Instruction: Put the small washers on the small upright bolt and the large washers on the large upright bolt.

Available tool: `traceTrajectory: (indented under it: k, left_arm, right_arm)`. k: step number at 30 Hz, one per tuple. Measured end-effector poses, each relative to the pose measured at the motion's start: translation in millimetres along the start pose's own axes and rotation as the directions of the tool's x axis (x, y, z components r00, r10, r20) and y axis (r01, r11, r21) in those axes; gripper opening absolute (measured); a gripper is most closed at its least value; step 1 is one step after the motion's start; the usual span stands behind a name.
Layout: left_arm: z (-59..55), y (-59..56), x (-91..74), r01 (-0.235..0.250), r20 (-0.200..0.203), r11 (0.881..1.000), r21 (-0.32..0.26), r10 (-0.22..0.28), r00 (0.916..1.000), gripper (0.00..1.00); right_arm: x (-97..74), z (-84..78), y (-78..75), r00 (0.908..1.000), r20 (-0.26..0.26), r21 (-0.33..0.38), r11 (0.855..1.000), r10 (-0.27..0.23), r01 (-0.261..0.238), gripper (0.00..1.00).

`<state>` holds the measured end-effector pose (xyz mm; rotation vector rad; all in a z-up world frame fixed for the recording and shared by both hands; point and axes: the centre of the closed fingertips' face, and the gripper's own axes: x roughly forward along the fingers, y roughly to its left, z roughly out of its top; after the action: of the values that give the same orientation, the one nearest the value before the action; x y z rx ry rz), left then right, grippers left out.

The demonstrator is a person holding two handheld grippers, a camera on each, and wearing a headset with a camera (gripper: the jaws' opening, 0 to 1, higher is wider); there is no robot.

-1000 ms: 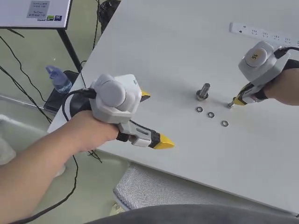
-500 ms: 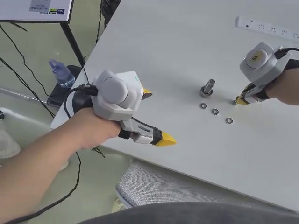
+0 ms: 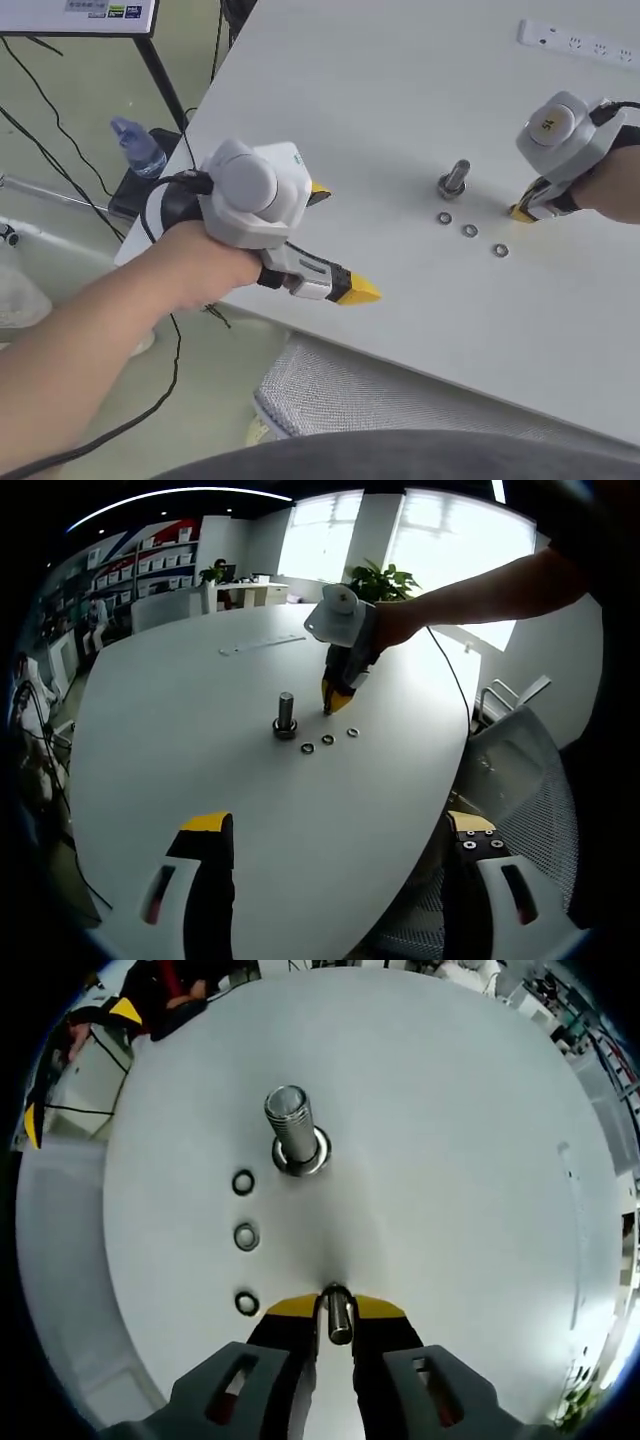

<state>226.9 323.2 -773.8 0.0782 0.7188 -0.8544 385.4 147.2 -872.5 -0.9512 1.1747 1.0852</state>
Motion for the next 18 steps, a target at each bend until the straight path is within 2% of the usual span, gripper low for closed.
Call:
traceTrajectory:
  k: [7, 18]
  left_arm:
    - [1.4, 0.2, -0.4, 0.003, -0.001, 1.0, 0.006, -0.003, 1.0, 0.85]
    - [3.1, 0.0, -0.1, 0.004, -0.005, 1.0, 0.013, -0.004, 1.0, 0.84]
  right_arm:
    - [4.0, 0.1, -3.9, 1.0, 0.004, -0.001, 1.0, 0.003, -0.003, 0.12]
    - [-4.1, 0.0, 5.5, 0.9999, 0.011, 0.0, 1.0, 0.007, -0.007, 0.13]
